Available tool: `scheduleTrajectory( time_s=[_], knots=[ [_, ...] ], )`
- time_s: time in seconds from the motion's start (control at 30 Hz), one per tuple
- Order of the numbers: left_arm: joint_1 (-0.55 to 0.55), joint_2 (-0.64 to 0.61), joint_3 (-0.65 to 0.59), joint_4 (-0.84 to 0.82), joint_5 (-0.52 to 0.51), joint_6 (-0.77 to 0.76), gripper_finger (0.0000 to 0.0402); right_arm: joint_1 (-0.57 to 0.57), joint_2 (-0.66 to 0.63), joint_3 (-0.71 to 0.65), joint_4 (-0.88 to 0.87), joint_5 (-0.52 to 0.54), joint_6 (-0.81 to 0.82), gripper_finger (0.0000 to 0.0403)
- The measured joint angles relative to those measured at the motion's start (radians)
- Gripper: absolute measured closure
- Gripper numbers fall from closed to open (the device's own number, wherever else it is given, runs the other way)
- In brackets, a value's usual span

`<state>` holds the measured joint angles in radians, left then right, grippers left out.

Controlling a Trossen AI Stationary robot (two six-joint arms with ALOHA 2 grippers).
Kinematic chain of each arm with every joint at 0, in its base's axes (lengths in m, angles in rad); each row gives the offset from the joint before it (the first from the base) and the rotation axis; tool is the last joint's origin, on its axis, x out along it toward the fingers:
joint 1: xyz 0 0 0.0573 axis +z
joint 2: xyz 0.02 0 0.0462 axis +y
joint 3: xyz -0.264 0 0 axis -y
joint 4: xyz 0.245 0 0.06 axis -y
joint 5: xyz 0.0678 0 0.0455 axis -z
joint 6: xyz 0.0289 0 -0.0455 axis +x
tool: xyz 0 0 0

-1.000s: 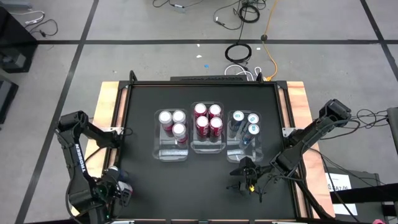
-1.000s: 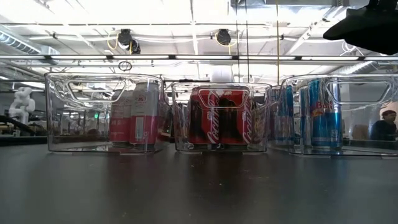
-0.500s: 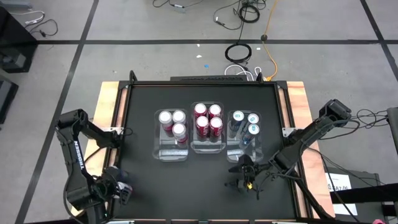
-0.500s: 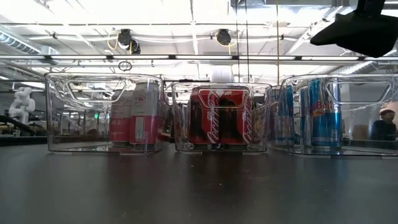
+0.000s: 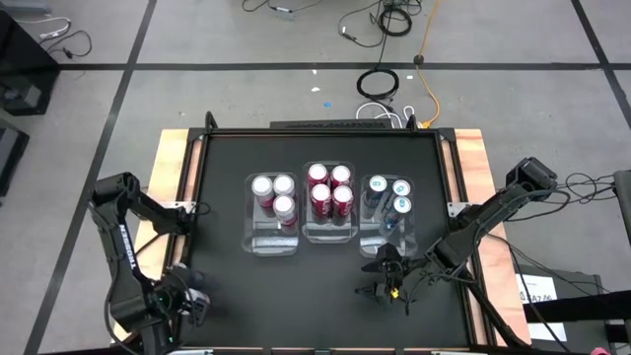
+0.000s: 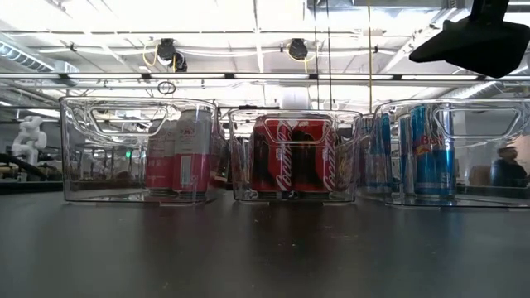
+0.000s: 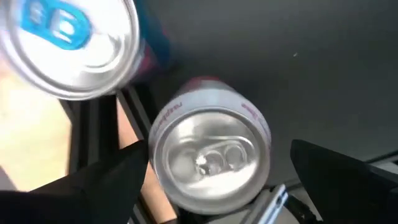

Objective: Sort soda cans
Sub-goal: Put the white orange soda can into the middle left transparent bin

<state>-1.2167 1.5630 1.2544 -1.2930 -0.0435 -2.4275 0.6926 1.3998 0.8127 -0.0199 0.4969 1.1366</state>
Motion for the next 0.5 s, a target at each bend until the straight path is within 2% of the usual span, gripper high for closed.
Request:
scheduleTrajectory(
  time_s=[0.37, 0.5],
  knots=[
    [0.008, 0.001, -0.108, 0.081, -0.001, 0.02, 0.0002, 0.0, 0.0, 0.0, 0.0, -0.001, 0.0, 0.0018],
    [0.021, 0.001, -0.116, 0.109, 0.016, 0.04, 0.0017, 0.0, 0.0, 0.0, 0.0, -0.001, 0.002, 0.0018]
  ],
)
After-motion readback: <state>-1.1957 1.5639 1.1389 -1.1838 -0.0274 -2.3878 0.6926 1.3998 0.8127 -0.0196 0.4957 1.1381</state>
